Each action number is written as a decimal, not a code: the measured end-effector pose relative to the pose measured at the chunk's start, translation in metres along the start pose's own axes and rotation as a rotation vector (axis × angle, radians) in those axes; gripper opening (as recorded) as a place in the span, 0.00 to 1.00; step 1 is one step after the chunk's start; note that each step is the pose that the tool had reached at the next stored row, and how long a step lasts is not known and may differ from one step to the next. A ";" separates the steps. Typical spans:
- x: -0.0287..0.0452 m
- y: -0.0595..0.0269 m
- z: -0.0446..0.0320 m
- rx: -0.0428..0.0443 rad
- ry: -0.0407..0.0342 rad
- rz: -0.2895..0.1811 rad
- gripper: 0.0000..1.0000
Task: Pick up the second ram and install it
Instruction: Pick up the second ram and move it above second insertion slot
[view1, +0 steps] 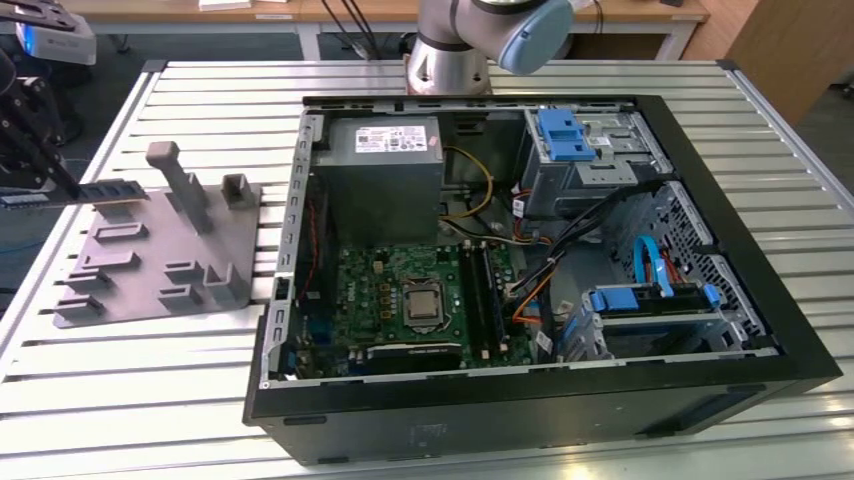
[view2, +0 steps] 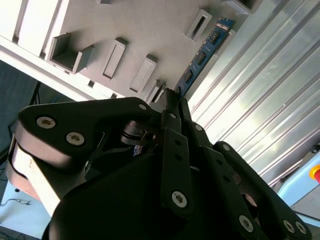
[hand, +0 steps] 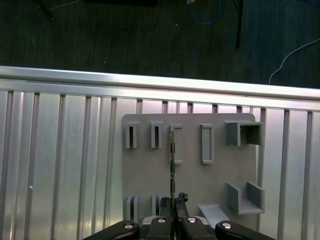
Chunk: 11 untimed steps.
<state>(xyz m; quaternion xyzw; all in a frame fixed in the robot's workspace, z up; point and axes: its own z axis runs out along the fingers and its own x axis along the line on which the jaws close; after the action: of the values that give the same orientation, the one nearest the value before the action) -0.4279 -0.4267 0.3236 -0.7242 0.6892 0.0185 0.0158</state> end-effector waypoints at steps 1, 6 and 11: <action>0.0000 0.0000 -0.0004 0.0001 -0.0005 0.000 0.14; -0.0002 0.0000 -0.0029 -0.0001 -0.0022 0.000 0.14; -0.0003 0.0000 -0.0064 0.0000 -0.0038 0.000 0.14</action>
<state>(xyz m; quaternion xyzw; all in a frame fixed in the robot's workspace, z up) -0.4279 -0.4267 0.3300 -0.7242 0.6891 0.0199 0.0172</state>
